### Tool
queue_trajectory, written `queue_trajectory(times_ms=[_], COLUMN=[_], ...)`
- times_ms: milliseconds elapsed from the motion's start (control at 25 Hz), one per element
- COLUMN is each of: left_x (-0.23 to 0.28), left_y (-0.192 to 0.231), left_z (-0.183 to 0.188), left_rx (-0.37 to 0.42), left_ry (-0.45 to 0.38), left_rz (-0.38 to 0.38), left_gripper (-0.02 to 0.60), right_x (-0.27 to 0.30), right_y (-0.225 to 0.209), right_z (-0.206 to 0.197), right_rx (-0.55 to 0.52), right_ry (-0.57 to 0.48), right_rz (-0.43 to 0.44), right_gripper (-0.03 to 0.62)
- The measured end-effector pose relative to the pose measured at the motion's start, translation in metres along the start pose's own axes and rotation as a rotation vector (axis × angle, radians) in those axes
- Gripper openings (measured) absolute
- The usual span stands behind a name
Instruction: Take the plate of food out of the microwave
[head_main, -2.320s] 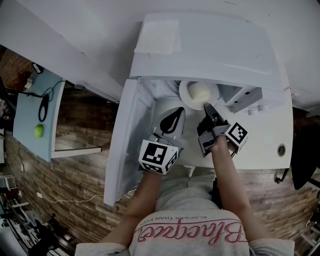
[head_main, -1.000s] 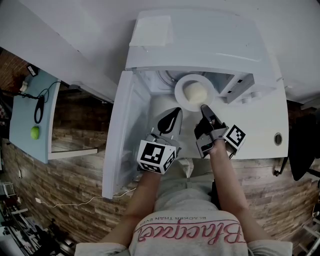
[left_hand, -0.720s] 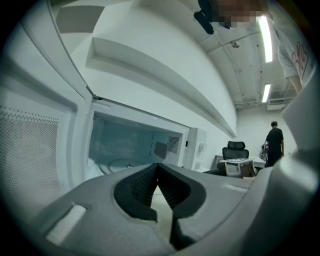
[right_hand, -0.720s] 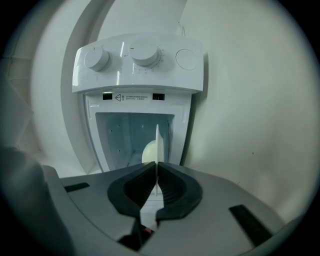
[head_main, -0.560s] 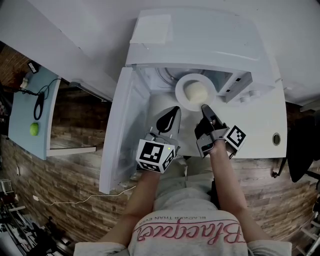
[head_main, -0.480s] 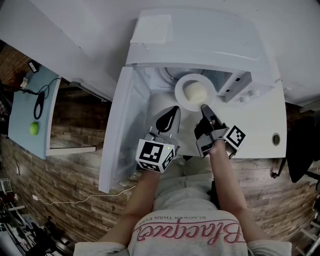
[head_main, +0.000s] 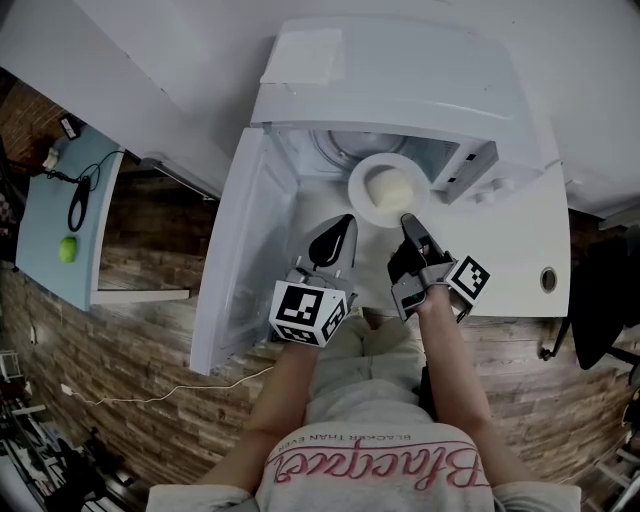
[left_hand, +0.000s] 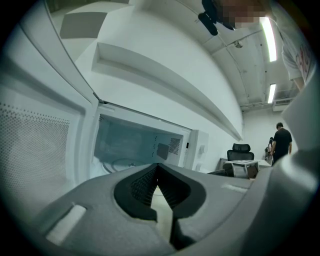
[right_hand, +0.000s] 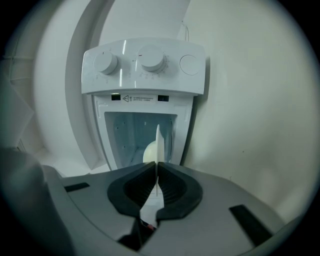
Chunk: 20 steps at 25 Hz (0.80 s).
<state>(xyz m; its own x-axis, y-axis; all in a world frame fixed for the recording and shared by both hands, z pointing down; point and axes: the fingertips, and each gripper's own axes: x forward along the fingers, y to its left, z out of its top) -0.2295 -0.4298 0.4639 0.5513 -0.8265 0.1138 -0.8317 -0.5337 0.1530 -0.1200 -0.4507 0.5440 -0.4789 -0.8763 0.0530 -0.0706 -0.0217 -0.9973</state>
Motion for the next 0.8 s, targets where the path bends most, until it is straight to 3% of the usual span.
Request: queue_trajectory(times_ms=[800], left_x=[-0.025], left_y=[-0.028], left_z=[0.004], left_rx=[-0.016], left_ry=[-0.013], left_rz=[0.045], left_gripper=[0.006], right_x=[-0.039], right_y=[0.017], right_z=[-0.009], right_rx=[-0.002], right_ry=[0.050], right_rz=[0.019], right_gripper=[0.021])
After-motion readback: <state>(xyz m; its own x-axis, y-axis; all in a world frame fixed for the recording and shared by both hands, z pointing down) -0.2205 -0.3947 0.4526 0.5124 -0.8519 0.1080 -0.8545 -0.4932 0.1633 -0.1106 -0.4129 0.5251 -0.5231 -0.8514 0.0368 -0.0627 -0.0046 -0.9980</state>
